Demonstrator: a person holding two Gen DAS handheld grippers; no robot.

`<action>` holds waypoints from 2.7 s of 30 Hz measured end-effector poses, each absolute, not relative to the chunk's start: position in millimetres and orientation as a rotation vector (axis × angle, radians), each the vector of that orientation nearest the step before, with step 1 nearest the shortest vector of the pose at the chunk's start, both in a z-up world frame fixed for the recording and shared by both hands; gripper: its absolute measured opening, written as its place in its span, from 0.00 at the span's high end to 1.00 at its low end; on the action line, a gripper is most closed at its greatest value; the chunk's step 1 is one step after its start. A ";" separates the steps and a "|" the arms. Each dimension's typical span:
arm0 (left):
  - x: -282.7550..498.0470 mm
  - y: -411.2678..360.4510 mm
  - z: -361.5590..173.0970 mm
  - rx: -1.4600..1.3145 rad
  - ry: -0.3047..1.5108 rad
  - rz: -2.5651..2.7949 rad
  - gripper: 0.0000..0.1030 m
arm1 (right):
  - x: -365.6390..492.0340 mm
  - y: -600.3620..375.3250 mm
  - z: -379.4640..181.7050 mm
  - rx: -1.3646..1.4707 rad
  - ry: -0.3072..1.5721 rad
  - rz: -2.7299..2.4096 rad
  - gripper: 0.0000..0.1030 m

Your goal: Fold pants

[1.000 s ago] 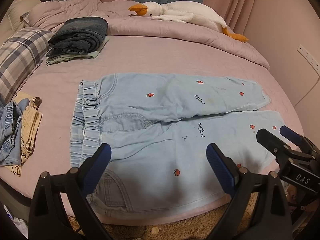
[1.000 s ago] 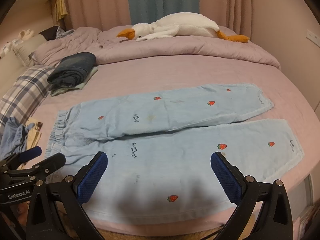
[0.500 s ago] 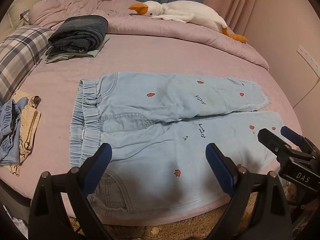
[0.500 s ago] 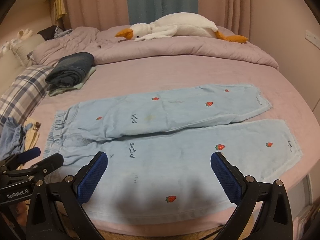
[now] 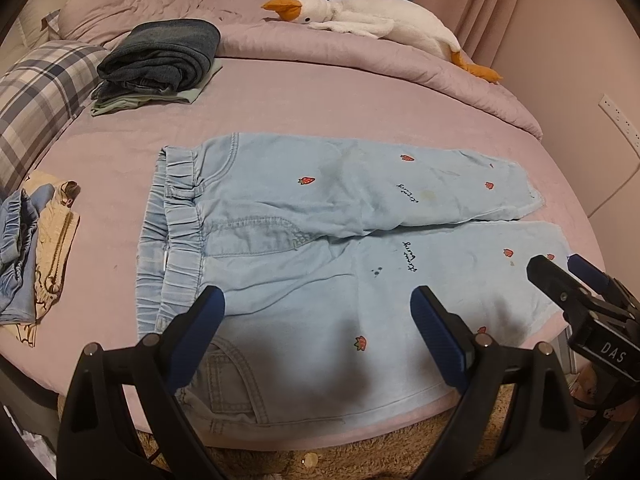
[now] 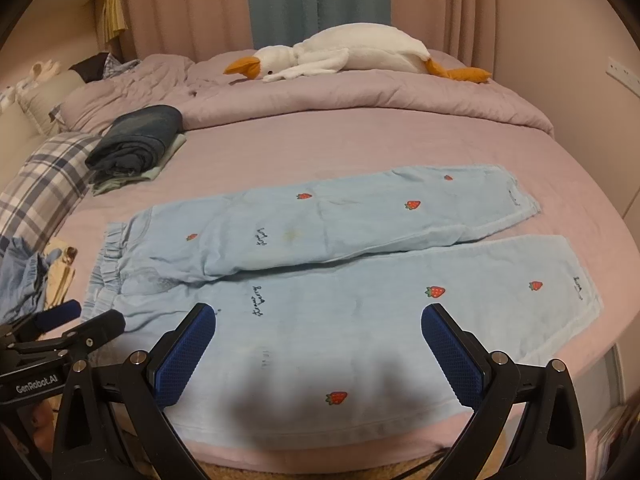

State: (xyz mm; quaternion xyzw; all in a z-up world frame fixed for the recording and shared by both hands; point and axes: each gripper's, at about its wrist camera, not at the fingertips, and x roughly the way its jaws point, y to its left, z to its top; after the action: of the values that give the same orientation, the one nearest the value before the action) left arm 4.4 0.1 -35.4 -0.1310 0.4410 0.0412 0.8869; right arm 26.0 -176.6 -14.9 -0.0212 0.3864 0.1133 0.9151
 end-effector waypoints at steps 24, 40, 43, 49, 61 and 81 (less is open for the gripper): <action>17.9 25.7 -25.2 -0.405 0.889 0.088 0.09 | 31.4 -185.1 -13.9 -0.014 0.799 0.212 0.00; 74.4 76.6 -37.3 -0.679 0.904 0.217 0.13 | 204.2 -212.3 -13.9 0.328 1.023 0.233 0.00; 82.2 79.6 -41.6 -0.696 0.919 0.240 0.14 | 264.9 -216.3 -37.4 0.404 1.139 0.142 0.11; 94.6 86.6 -49.2 -0.723 0.942 0.272 0.14 | 339.4 -215.6 -78.1 0.361 1.210 -0.101 0.15; 127.5 90.9 -60.1 -0.819 0.979 0.299 0.15 | 314.8 -226.3 -71.8 0.333 1.077 -0.167 0.94; 183.8 111.5 -90.8 -0.939 1.102 0.342 0.93 | 176.6 -290.3 -49.7 0.485 0.864 0.088 0.94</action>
State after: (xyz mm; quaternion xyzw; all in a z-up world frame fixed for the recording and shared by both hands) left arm 183.8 111.5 -90.8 -0.4272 0.5018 0.1558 0.7359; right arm 176.6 -290.3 -49.7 0.2326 0.4145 0.0423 0.8788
